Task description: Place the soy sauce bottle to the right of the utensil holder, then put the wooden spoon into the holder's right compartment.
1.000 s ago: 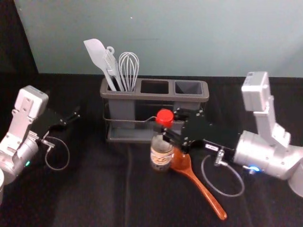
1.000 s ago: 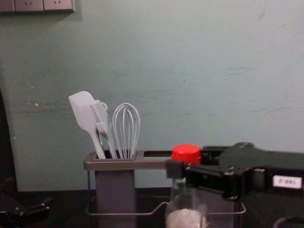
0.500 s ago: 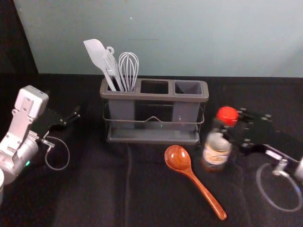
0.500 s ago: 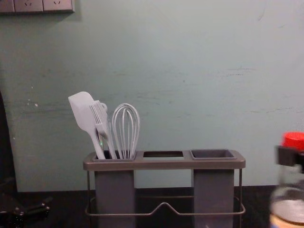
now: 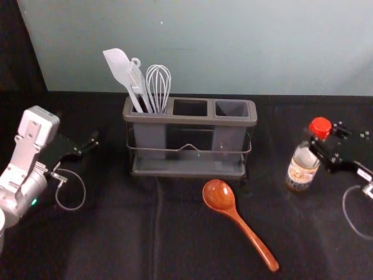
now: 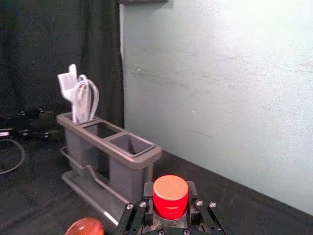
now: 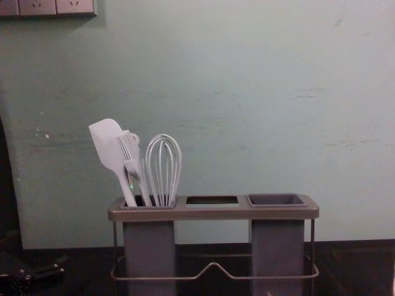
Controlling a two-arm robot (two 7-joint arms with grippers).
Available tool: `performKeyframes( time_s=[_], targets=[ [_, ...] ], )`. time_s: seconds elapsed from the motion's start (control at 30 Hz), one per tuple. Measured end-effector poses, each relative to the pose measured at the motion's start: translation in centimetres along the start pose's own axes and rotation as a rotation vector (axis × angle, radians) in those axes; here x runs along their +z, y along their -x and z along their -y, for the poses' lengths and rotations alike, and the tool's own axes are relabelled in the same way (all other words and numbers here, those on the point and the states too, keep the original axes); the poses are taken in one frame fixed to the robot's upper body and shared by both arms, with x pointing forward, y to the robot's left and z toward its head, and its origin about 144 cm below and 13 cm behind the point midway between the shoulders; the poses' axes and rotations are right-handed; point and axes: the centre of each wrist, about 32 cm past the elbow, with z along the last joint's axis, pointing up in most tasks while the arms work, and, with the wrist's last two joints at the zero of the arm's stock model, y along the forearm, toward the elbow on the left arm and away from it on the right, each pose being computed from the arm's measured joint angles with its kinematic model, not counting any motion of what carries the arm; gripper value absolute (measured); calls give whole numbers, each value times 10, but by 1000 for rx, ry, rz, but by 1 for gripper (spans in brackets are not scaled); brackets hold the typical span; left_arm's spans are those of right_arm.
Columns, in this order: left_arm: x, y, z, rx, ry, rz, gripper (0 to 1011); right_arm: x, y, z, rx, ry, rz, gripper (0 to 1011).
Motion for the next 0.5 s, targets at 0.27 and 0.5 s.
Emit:
performKeyframes(
  time_s=[0.27, 0.5],
  targets=[
    [0, 0, 0, 0, 0, 0, 1005, -14, -17, -30, -21, -1, -36, 382],
    [0, 0, 0, 0, 0, 0, 1005, -16, -26, -58, -11, 7, -44, 382]
  ],
)
